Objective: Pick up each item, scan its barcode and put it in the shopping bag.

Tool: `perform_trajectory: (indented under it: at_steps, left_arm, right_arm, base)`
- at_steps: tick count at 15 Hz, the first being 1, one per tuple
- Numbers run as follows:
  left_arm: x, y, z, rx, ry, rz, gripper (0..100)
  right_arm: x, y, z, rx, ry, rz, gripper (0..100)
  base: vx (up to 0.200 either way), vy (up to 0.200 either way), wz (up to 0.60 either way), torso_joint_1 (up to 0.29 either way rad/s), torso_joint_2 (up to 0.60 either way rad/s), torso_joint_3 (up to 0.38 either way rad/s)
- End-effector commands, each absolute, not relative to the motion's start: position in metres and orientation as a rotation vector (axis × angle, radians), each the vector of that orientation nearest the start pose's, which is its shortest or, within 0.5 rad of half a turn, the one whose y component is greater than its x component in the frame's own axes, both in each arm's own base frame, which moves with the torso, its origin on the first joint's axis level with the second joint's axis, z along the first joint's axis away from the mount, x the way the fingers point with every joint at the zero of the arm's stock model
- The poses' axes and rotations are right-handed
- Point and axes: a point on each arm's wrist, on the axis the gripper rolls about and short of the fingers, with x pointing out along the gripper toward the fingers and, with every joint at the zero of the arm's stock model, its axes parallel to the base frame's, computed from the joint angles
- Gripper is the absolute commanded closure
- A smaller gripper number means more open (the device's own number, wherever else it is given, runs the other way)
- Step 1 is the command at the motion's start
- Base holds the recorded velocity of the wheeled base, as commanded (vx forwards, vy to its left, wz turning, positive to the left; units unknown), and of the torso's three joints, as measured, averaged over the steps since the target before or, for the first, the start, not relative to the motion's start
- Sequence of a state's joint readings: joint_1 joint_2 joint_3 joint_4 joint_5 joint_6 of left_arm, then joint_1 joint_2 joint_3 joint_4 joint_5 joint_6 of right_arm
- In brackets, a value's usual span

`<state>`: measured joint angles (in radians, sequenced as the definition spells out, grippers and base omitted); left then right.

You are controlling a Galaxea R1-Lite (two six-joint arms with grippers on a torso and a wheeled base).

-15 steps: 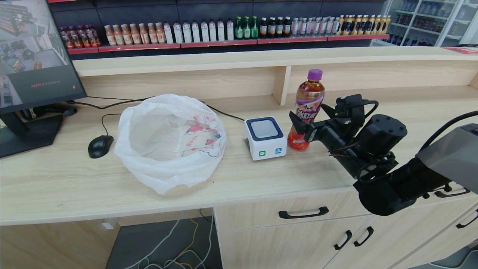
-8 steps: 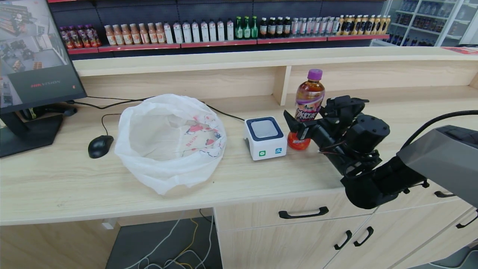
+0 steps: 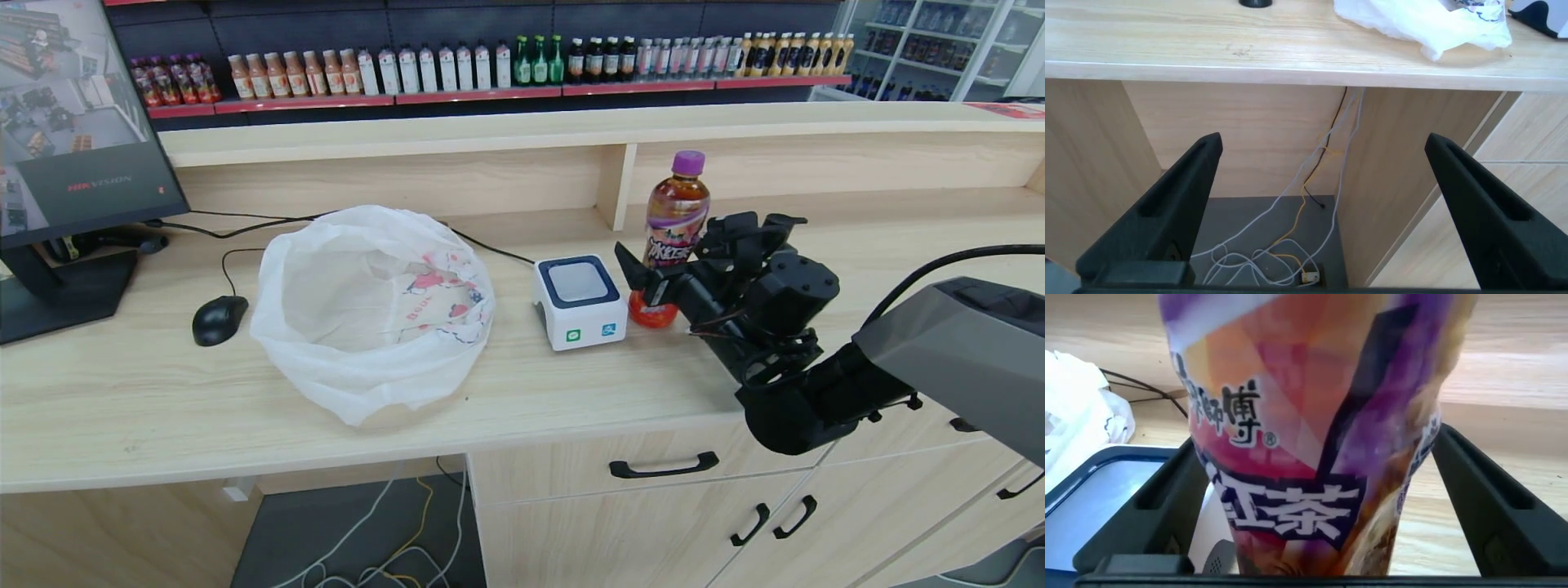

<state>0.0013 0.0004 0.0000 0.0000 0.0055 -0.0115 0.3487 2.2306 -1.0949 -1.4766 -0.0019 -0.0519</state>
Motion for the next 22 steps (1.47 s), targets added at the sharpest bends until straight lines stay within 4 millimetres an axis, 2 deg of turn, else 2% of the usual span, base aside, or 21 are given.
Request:
perform_trajectory:
  at_steps: [1, 2, 3, 6, 14, 19, 22]
  left_arm:
    - [-0.023, 0.000, 0.075, -0.012, 0.000, 0.008, 0]
    - [-0.023, 0.000, 0.075, -0.012, 0.000, 0.008, 0]
    - [-0.023, 0.000, 0.075, -0.012, 0.000, 0.008, 0]
    - [-0.023, 0.000, 0.075, -0.012, 0.000, 0.008, 0]
    - [-0.023, 0.000, 0.075, -0.012, 0.000, 0.008, 0]
    - [-0.023, 0.000, 0.075, -0.012, 0.000, 0.008, 0]
    - [-0.023, 0.000, 0.075, -0.012, 0.000, 0.008, 0]
  right_arm:
    - [0.396, 0.145, 0.143, 0.008, -0.340, 0.336, 0]
    - [0.396, 0.145, 0.143, 0.008, -0.338, 0.336, 0]
    - [0.395, 0.145, 0.145, 0.009, -0.343, 0.336, 100]
    - [0.394, 0.144, 0.144, 0.009, -0.335, 0.338, 100]
    - [0.386, 0.142, 0.156, 0.013, -0.358, 0.337, 100]
    - [0.384, 0.140, 0.153, 0.010, -0.343, 0.336, 100]
    - [0.381, 0.138, 0.160, 0.024, -0.357, 0.336, 100]
  base:
    - [0.000, 0.000, 0.00, 0.000, 0.00, 0.000]
    - [0.000, 0.000, 0.00, 0.000, 0.00, 0.000]
    - [0.000, 0.000, 0.00, 0.000, 0.00, 0.000]
    - [0.000, 0.000, 0.00, 0.000, 0.00, 0.000]
    - [0.000, 0.000, 0.00, 0.000, 0.00, 0.000]
    - [0.000, 0.000, 0.00, 0.000, 0.00, 0.000]
    - [0.000, 0.000, 0.00, 0.000, 0.00, 0.000]
